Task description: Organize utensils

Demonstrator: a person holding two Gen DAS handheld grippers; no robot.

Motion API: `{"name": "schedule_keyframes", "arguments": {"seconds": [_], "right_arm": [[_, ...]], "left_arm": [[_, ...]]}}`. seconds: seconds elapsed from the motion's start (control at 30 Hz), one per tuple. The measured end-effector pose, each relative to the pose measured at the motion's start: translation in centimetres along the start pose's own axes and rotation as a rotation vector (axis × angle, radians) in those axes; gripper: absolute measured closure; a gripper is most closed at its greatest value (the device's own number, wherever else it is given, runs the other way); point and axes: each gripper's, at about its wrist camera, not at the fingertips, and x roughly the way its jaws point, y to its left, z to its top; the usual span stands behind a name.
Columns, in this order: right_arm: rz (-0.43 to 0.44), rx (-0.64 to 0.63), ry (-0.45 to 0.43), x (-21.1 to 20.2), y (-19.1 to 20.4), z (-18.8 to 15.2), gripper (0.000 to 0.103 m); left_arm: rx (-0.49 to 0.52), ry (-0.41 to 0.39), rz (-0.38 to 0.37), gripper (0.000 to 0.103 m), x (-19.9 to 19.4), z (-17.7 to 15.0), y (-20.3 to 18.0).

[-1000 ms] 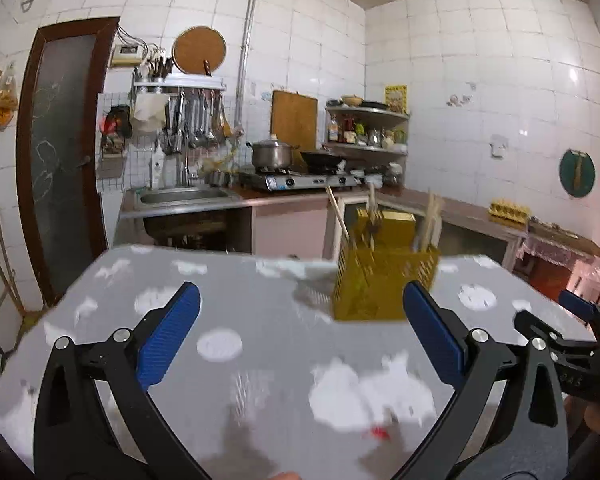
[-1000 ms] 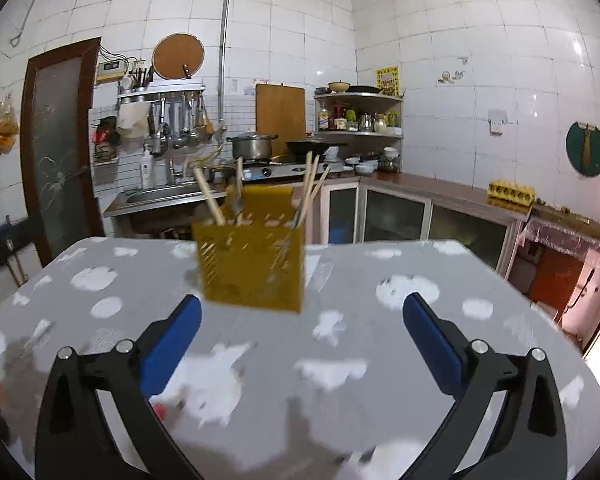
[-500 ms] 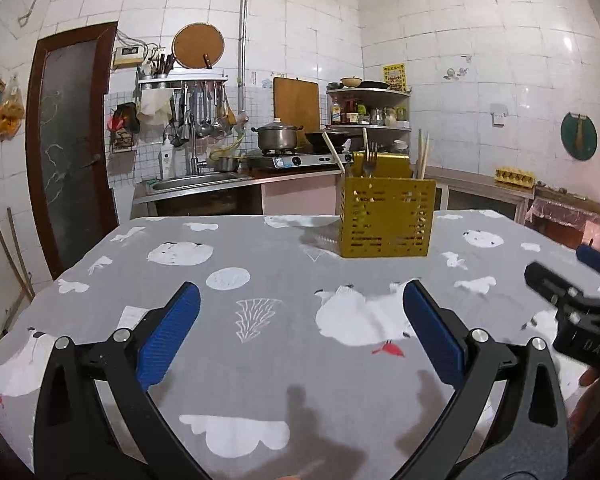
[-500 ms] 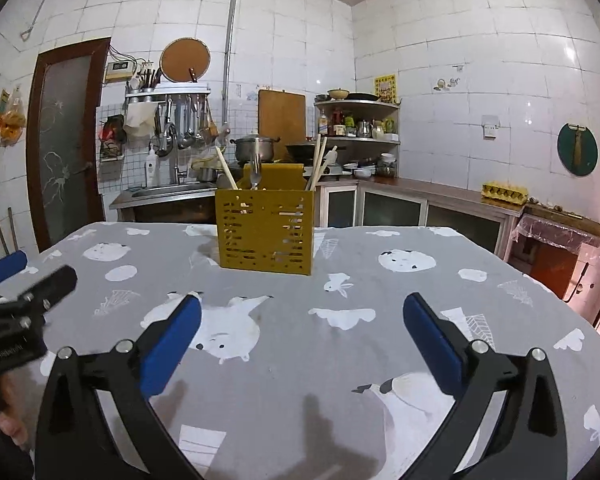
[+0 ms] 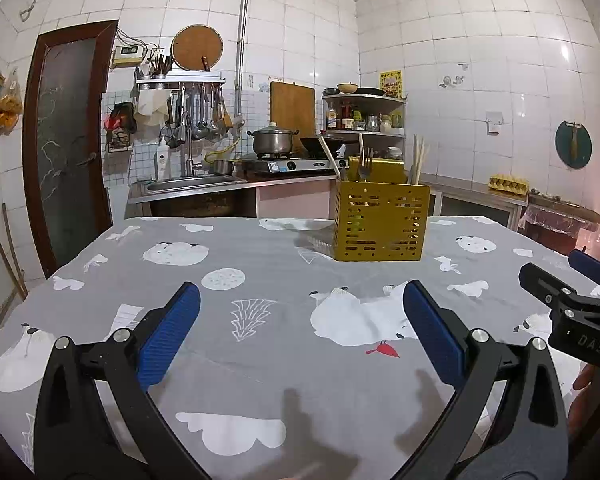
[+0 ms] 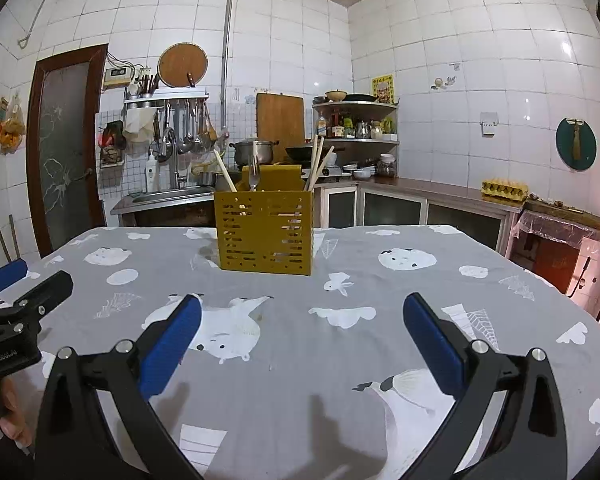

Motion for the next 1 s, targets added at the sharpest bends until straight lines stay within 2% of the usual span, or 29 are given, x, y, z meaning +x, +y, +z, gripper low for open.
{"name": "schedule_keyframes", "arguments": {"seconds": [1.0], "right_arm": [[-0.022, 0.008, -0.019, -0.4, -0.41, 0.02, 0.004]], "left_arm": [[0.012, -0.015, 0.009, 0.005, -0.35, 0.03, -0.17]]}}
